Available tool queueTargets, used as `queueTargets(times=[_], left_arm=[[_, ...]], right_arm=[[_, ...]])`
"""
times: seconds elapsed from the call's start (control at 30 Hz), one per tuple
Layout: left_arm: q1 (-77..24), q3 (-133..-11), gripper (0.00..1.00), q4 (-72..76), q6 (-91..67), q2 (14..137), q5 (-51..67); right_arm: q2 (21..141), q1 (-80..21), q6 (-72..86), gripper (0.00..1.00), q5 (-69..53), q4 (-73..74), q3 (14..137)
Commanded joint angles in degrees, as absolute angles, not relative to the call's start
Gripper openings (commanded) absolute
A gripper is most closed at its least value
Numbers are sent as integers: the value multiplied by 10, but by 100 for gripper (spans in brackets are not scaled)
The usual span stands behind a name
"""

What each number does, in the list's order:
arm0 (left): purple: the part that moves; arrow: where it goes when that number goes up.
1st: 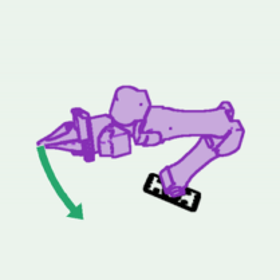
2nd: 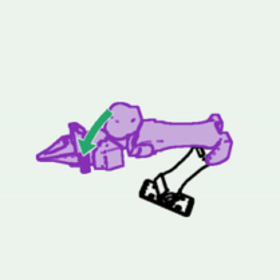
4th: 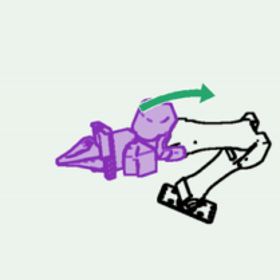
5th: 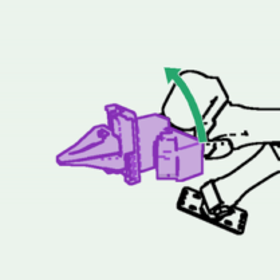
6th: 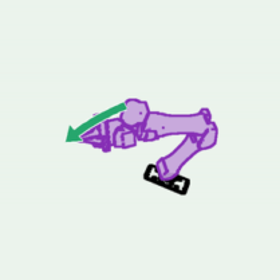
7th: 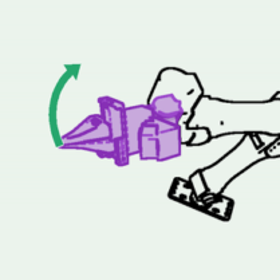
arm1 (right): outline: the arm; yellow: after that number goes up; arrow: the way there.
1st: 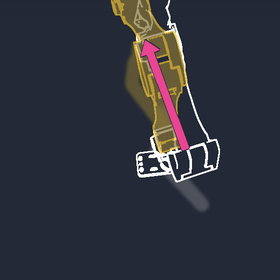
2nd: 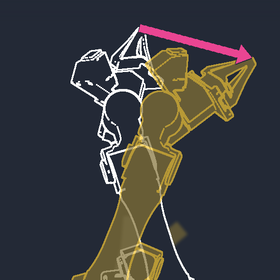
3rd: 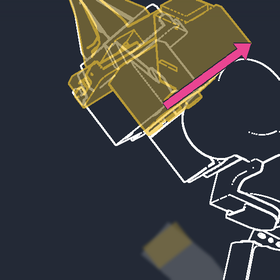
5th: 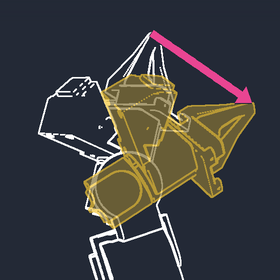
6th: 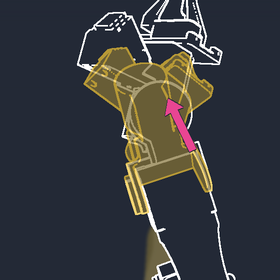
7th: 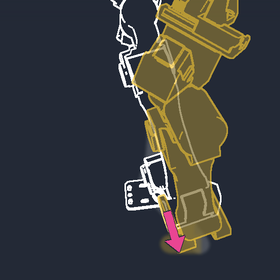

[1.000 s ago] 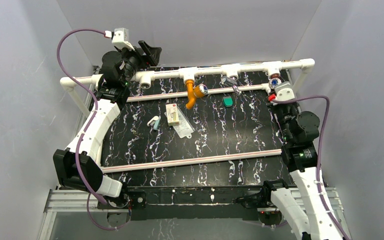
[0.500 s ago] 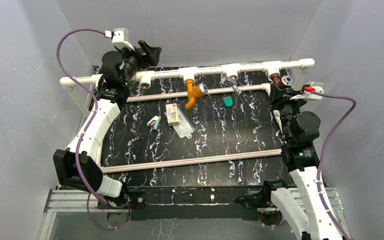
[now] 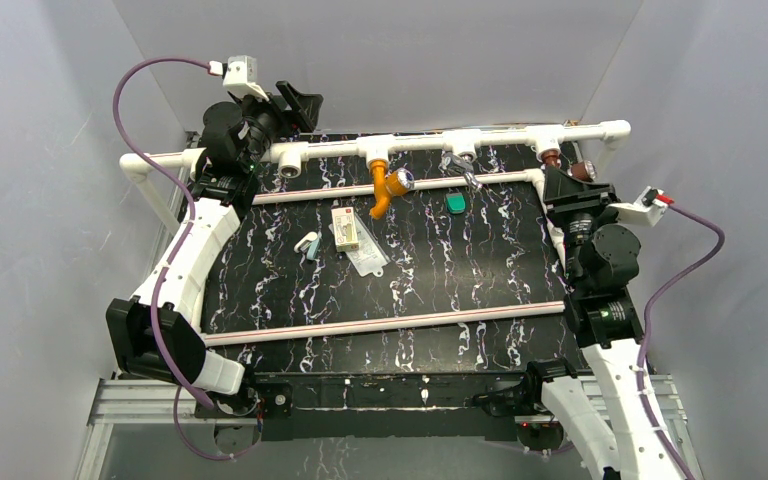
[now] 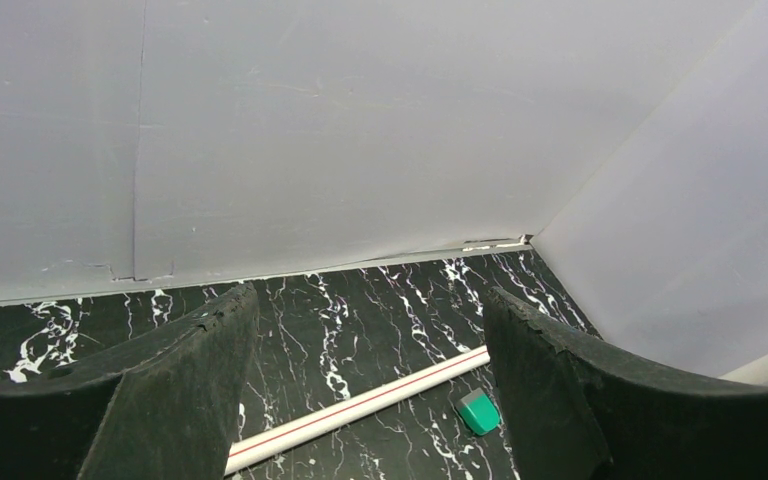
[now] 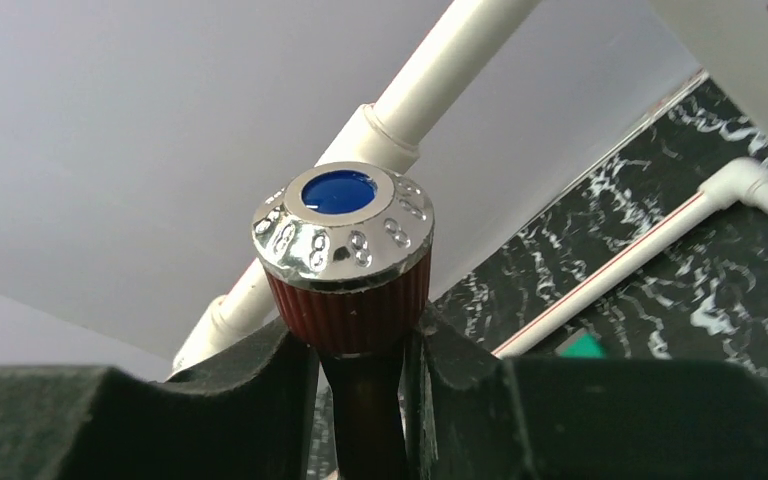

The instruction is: Install the water faucets

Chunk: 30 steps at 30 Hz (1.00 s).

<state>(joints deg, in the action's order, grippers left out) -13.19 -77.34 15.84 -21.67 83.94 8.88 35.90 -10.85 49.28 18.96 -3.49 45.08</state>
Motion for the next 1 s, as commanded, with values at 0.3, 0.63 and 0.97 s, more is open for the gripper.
queueTargets(times=[0.3,0.63,0.97], left_arm=[[-128,-694,79,-43,-216,917,94],[-128,-695,79,-43,-216,918,94],[-128,-694,79,-44,-215,918,93]], right_arm=[[355,-117,940,1,151,-37,429],[351,-116,1061,1,107,-4,453],[328,-117,1030,52,119,69,479]])
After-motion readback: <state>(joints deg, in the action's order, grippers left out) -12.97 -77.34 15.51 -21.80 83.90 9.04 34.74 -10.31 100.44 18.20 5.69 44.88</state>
